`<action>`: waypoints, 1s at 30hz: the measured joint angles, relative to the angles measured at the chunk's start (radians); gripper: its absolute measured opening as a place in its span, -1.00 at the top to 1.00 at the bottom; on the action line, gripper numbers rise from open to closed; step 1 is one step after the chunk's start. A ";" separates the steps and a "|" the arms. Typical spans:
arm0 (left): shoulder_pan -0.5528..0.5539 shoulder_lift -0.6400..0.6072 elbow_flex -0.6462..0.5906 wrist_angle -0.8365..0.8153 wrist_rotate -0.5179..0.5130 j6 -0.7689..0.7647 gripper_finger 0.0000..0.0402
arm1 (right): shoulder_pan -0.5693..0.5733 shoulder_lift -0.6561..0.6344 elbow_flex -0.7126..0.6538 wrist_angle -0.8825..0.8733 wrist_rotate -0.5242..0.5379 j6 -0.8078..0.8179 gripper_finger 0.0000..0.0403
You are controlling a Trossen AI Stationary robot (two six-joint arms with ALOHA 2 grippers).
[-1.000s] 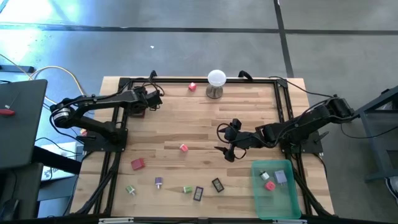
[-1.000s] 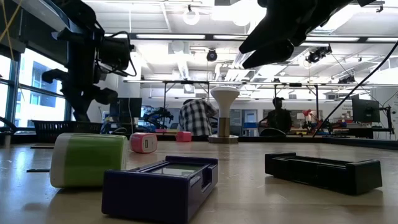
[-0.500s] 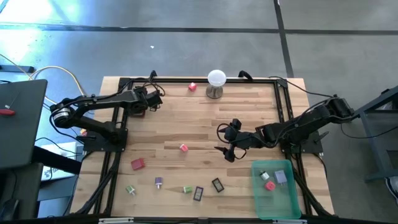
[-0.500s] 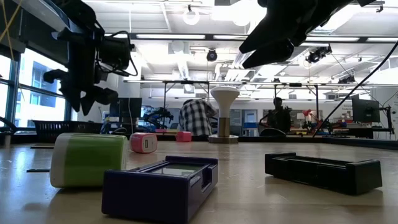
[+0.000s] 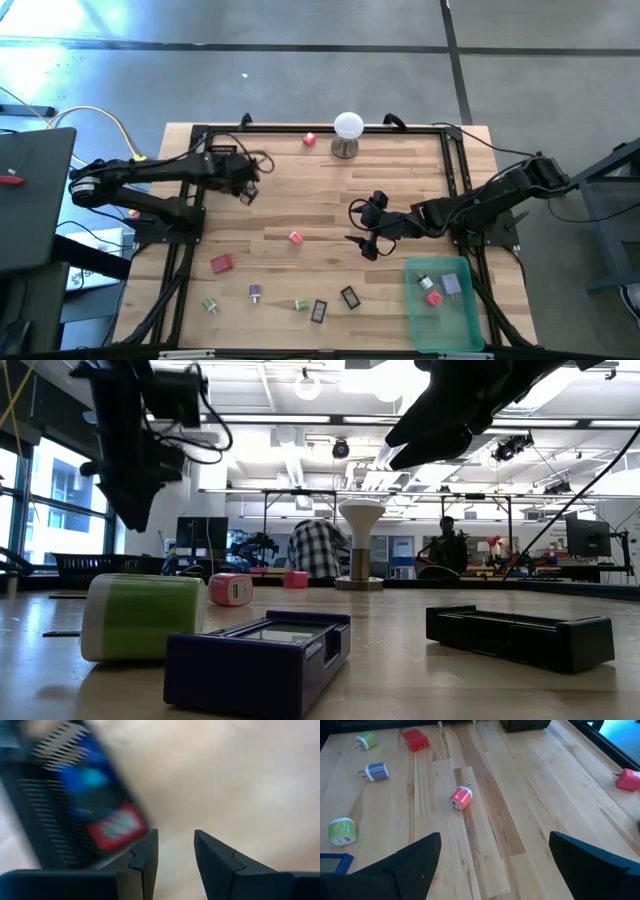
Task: Pick & Place Office items
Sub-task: Put the red charger adapter into the green bin
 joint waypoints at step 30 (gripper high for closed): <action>-0.348 0.014 0.000 -0.006 0.385 -0.157 -0.20 | 0.000 0.000 0.000 0.005 -0.003 0.004 -0.79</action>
